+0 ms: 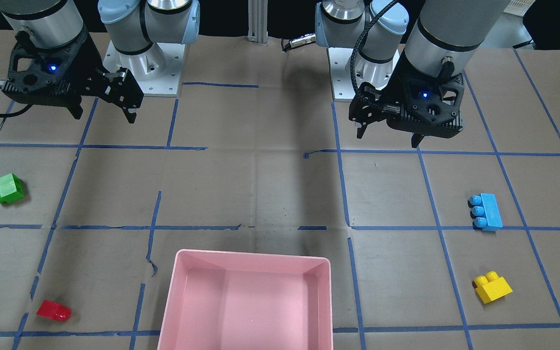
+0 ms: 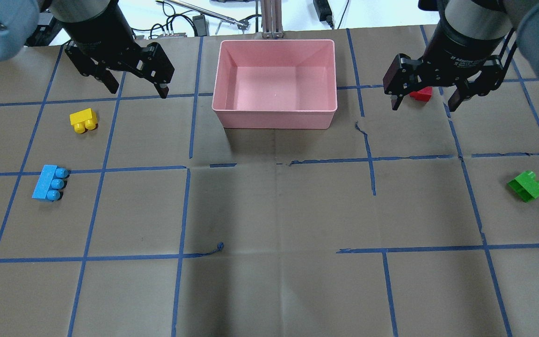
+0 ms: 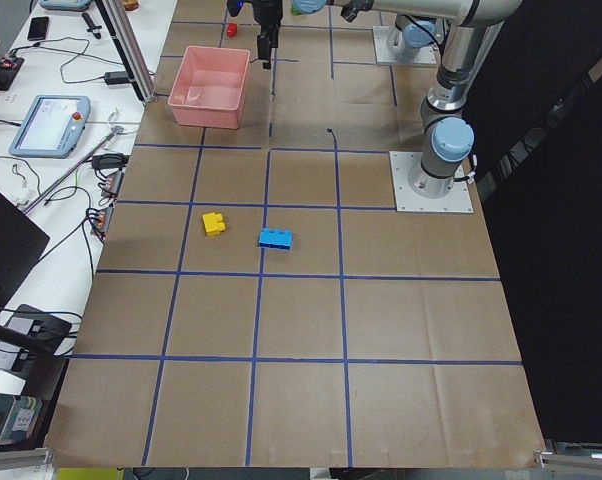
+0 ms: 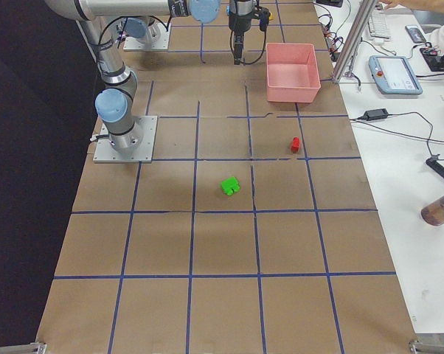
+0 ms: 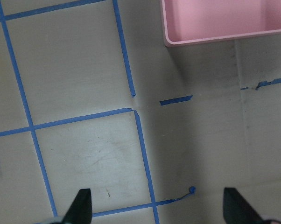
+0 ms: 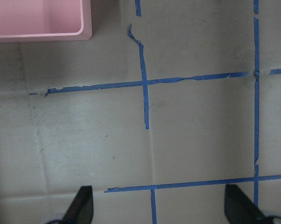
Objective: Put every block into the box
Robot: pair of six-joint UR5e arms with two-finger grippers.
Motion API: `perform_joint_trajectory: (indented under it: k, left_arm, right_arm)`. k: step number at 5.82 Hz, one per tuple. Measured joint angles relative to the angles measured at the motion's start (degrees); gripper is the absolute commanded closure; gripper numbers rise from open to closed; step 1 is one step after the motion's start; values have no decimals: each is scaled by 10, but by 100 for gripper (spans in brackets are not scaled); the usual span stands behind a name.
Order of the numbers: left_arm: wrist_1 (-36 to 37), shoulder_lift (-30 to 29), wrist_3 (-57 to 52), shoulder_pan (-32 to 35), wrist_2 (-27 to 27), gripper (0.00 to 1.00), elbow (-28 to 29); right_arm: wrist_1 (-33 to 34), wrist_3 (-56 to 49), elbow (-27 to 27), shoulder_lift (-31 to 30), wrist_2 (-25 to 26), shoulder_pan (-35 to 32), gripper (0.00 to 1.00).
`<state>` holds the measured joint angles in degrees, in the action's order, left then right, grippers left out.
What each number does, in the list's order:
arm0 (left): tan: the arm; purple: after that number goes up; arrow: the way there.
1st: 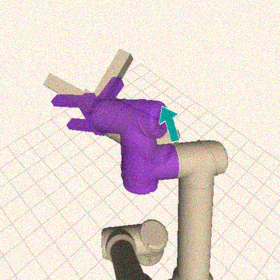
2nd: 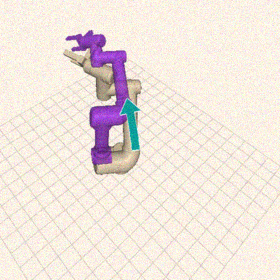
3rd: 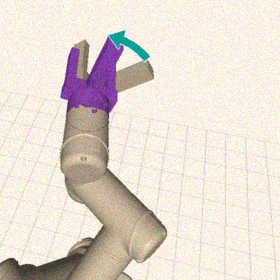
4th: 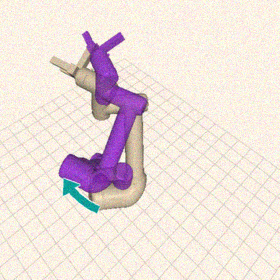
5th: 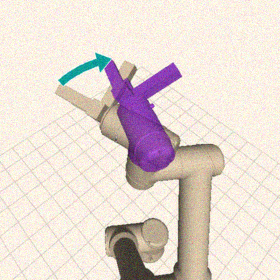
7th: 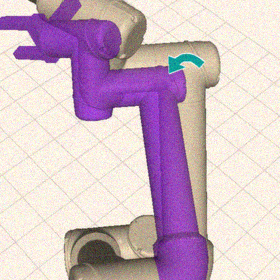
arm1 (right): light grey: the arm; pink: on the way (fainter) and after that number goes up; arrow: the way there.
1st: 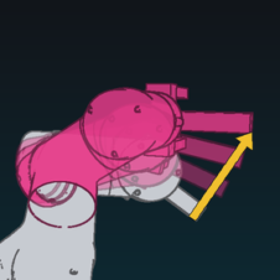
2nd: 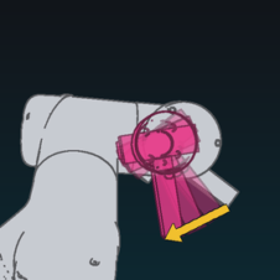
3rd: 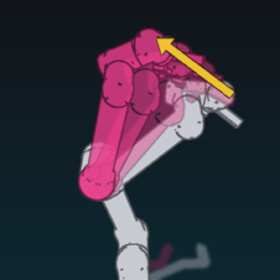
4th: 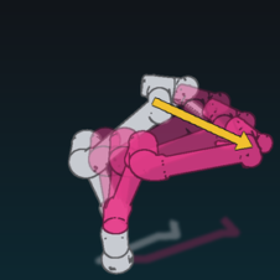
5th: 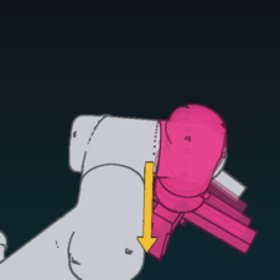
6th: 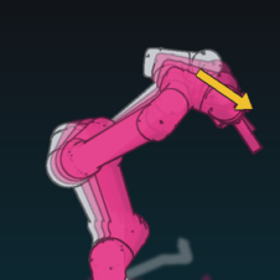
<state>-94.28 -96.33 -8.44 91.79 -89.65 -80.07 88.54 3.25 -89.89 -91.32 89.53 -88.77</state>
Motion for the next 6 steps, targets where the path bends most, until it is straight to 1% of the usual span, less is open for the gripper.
perform_joint_trajectory:
  k: [6]
  left_arm:
    - [-5, 5, 0, -20, 1, 0, 0]
  right_arm:
    - [-8, -4, 1, 3, 0, 2, 0]
